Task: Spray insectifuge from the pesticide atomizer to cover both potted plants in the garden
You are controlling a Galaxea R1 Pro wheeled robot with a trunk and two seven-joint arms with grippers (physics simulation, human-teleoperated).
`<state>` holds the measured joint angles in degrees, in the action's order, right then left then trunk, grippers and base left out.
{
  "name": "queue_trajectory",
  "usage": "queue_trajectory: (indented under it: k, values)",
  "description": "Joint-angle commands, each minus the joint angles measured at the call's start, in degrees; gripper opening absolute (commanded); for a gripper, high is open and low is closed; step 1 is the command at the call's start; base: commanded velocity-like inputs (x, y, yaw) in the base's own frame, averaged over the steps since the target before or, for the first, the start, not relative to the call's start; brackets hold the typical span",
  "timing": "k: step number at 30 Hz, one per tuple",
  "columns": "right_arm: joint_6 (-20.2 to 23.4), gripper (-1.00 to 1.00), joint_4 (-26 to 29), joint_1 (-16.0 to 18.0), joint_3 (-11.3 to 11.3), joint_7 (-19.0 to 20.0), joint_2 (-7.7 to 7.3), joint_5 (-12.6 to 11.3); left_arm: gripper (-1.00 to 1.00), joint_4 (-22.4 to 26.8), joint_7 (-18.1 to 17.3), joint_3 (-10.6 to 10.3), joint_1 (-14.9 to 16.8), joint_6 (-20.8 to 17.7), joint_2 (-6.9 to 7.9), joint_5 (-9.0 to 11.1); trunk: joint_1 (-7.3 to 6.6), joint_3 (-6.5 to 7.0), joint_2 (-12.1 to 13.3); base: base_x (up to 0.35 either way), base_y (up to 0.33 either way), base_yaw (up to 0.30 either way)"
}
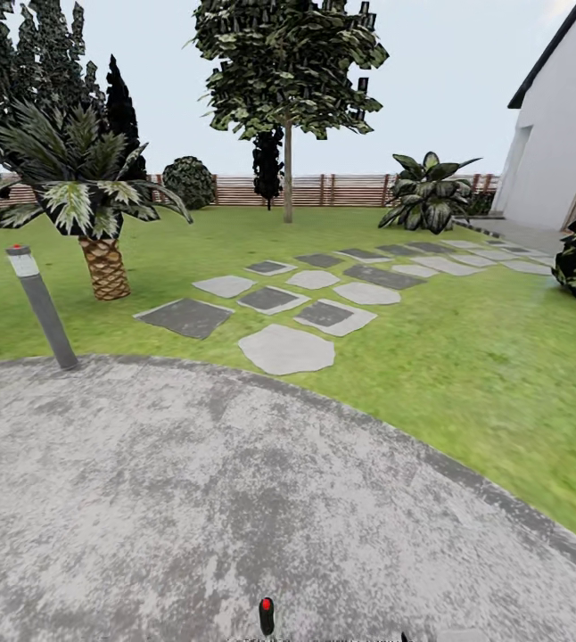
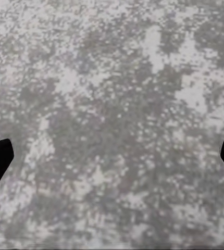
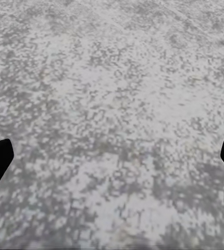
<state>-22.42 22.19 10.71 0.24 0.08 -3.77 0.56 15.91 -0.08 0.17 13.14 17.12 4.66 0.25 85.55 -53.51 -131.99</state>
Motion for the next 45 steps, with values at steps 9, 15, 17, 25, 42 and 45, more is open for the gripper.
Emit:
queue_trajectory:
  k: [9,15,17,25,42,45]
  values:
    - [-0.17,1.00,-0.04,0.01,0.02,0.01,-0.01,0.05,1.00,-0.06,0.15,0.01,0.04,0.19,0.13,0.02,-0.03,-0.05,-0.02,-0.044,-0.233,0.278]
    - [-0.17,1.00,-0.04,0.01,0.02,0.01,-0.01,0.05,1.00,-0.07,0.17,0.01,0.04,0.19,0.16,0.01,-0.03,-0.05,-0.02,0.011,-0.273,0.279]
    - [-0.17,1.00,-0.04,0.01,0.02,0.01,-0.01,0.05,1.00,-0.09,0.17,0.01,0.04,0.19,0.10,0.02,-0.03,-0.05,-0.02,0.063,-0.275,0.279]
    - [-0.17,1.00,-0.04,0.01,0.02,0.01,-0.01,0.05,1.00,-0.09,0.17,0.01,0.04,0.19,0.09,0.01,-0.03,-0.05,-0.02,0.012,-0.275,0.279]
    - [-0.17,1.00,-0.04,0.01,0.02,0.01,-0.01,0.05,1.00,-0.09,0.17,0.01,0.04,0.19,0.17,0.05,-0.03,-0.05,-0.02,0.000,-0.275,0.279]
    - [-0.17,1.00,-0.04,0.01,0.02,0.01,-0.01,0.05,1.00,-0.09,0.17,0.01,0.04,0.18,0.18,0.08,-0.03,-0.05,-0.02,0.000,-0.275,0.279]
